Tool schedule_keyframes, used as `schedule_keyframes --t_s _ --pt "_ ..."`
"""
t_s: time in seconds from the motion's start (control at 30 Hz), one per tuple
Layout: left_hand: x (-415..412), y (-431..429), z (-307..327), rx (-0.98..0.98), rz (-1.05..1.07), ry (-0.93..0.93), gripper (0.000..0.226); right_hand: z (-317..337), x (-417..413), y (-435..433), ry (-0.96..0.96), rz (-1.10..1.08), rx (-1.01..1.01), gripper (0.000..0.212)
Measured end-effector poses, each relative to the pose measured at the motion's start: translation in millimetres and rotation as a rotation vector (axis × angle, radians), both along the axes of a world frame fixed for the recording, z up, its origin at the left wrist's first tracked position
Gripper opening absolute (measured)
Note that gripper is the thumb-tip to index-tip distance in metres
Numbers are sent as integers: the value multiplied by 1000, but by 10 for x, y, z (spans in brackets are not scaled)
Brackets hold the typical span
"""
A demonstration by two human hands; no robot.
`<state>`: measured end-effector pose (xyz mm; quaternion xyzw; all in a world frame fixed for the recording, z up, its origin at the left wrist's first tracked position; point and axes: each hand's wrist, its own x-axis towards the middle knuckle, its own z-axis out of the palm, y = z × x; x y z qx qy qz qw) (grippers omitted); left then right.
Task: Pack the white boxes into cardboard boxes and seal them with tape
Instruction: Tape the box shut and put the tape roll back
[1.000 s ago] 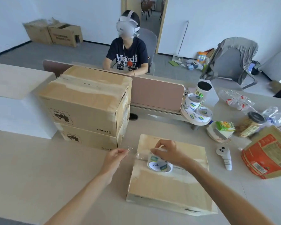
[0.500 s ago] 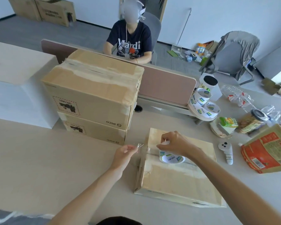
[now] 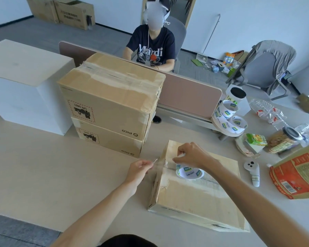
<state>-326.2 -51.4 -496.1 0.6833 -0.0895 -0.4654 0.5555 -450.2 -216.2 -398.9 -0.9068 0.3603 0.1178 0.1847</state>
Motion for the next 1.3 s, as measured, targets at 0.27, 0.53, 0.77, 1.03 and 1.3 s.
schedule_keyframes --t_s 0.27,0.53,0.77,1.03,1.3 --pt "-3 -25 -47 2 -12 -24 10 -56 26 -2 -4 -14 10 26" --pt "-63 -75 -243 17 -11 -40 13 -96 24 1 -24 -30 20 25" --pt "-148 -139 -408 5 -20 -69 13 -108 2 13 -30 -54 31 28" --pt "-303 -211 -557 -59 1 -119 6 -122 -39 52 -66 -89 17 28" --pt "-341 -185 -502 74 -95 -49 20 -117 -52 79 -77 -102 30 27"
